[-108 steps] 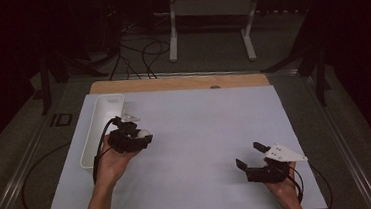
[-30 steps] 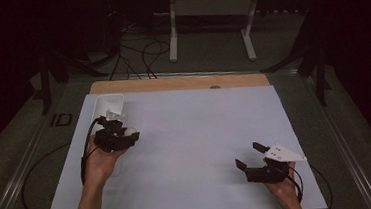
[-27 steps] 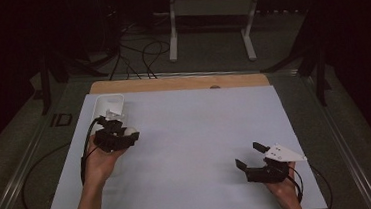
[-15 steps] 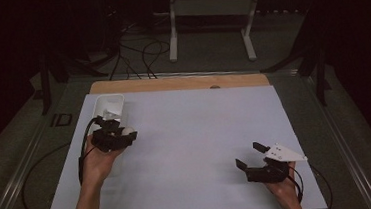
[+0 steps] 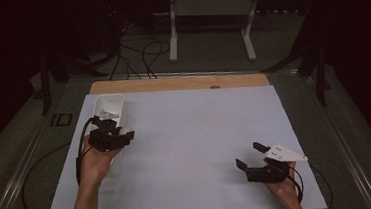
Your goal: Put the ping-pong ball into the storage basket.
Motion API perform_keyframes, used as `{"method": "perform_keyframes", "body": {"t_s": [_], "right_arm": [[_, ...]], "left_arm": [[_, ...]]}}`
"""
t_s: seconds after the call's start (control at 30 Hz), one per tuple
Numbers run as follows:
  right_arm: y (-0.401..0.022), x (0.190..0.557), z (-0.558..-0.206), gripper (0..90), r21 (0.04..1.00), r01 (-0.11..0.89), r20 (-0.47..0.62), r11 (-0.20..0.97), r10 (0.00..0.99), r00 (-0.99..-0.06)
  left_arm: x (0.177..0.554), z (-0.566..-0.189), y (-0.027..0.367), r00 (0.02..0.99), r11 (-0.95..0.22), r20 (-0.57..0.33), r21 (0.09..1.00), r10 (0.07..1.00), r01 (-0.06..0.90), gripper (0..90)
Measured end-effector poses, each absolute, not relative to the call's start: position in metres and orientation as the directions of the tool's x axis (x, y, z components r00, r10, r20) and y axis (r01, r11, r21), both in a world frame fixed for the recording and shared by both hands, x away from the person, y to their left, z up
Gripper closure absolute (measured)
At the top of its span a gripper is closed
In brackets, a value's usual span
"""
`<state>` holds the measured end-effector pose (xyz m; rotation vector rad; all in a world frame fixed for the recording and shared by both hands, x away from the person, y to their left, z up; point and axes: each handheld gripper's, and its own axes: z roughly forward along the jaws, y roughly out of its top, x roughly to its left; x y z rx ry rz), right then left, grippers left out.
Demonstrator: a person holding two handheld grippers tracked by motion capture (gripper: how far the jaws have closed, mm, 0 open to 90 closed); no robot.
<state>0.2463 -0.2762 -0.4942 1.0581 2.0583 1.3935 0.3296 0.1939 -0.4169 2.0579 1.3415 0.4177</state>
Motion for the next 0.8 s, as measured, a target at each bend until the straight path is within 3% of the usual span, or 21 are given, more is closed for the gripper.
{"method": "perform_keyframes", "body": {"t_s": [0.8], "right_arm": [[-0.277, 0.246, -0.494, 9.5, 0.916, 0.346, 0.058, 0.201, 0.788, -0.613]], "left_arm": [[0.33, -0.413, 0.205, 0.404, -0.258, -0.07, 0.666, 0.912, 0.7, 51.3]]}}
